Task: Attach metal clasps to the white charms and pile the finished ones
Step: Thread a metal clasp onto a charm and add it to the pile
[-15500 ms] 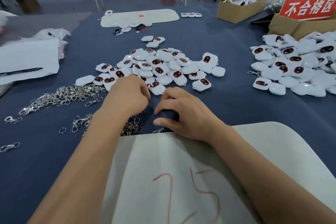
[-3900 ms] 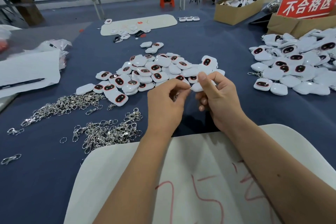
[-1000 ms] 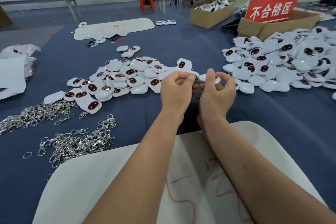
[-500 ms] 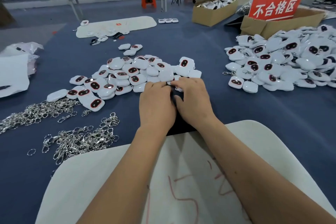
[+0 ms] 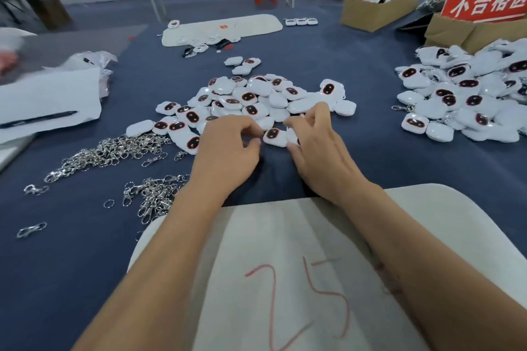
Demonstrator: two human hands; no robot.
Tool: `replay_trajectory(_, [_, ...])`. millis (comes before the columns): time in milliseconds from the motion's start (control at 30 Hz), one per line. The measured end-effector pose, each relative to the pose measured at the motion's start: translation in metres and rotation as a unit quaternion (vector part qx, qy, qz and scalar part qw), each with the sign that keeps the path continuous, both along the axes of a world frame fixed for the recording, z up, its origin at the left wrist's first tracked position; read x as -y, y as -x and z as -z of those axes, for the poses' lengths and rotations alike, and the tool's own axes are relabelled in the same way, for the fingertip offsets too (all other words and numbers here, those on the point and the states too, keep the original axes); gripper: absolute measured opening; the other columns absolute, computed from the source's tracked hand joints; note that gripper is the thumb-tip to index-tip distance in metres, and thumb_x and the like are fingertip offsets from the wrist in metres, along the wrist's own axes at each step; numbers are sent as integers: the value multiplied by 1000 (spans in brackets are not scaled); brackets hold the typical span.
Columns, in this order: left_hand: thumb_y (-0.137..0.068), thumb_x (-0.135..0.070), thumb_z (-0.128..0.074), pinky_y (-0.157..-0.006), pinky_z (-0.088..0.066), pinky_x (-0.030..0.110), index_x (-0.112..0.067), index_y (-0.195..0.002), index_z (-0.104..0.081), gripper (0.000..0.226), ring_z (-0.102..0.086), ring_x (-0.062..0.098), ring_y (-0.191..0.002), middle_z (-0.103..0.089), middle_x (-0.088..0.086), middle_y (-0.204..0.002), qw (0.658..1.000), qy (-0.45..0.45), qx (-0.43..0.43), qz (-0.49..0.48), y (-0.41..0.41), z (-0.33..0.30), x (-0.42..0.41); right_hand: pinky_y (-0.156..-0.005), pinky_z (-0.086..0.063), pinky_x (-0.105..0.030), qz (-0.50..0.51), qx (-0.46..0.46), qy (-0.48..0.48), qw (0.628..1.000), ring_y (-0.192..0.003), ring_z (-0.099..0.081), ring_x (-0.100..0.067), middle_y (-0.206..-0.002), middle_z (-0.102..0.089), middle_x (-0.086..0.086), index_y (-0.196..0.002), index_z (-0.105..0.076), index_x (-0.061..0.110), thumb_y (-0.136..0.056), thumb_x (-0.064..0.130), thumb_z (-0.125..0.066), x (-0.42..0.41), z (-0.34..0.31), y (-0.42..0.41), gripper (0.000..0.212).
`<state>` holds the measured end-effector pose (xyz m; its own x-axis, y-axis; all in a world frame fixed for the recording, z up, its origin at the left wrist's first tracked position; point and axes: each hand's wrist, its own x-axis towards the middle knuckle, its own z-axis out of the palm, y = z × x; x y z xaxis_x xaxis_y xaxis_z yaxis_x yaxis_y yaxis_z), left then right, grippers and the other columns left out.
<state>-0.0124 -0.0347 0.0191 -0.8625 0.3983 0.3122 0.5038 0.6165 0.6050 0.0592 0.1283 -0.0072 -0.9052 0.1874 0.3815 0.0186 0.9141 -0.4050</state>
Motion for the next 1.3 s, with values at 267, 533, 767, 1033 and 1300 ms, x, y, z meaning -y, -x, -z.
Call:
replay_trajectory(267, [-82,-71,-63,-96,-50,42,-22,-111,-57,57,-56,32,-119,-62,8,-125,879,437,156,-114,10,-36,49,-84,-44,-45,-74,38,15,996,-96,-52,-28,-124,-48,-2,-124,-53,17,-95,-1,-53,10,-4,-3,34])
replay_trajectory(533, [-90,-44,-74,-74,-37,36,-13,-135,-40,64,-51,31,-97,-60,13,-126,884,423,188,-57,-4,-37,28,-85,-46,-48,-75,49,21,996,-91,-51,-28,-126,-50,-2,-126,-53,17,-97,1,-53,10,-6,-4,33])
replay_trajectory(767, [-89,-21,-77,-78,-46,30,-20,-95,-72,8,-64,23,-101,-69,0,-99,983,150,87,-55,1,-7,-6,-84,-44,-42,-79,27,50,995,-85,-48,-20,-126,-55,1,-123,-54,18,-93,2,-55,6,-2,-2,35])
replay_trajectory(1033, [-87,-27,-78,-73,-47,32,-27,-80,-78,7,-57,8,-75,-65,-12,-81,992,-106,70,-25,-2,21,-9,-74,-45,-39,-106,-18,30,994,-82,-57,-24,-93,-67,4,-110,-59,19,-92,24,-70,0,7,1,22])
replay_trajectory(1300, [-93,-15,-71,-78,-53,31,-24,-90,-81,13,-66,8,-80,-75,-8,-83,991,-113,49,55,-7,26,-3,-72,-47,-23,-94,-92,92,987,-77,-60,-2,-84,-69,19,-98,-77,18,-92,22,-78,-7,9,1,8])
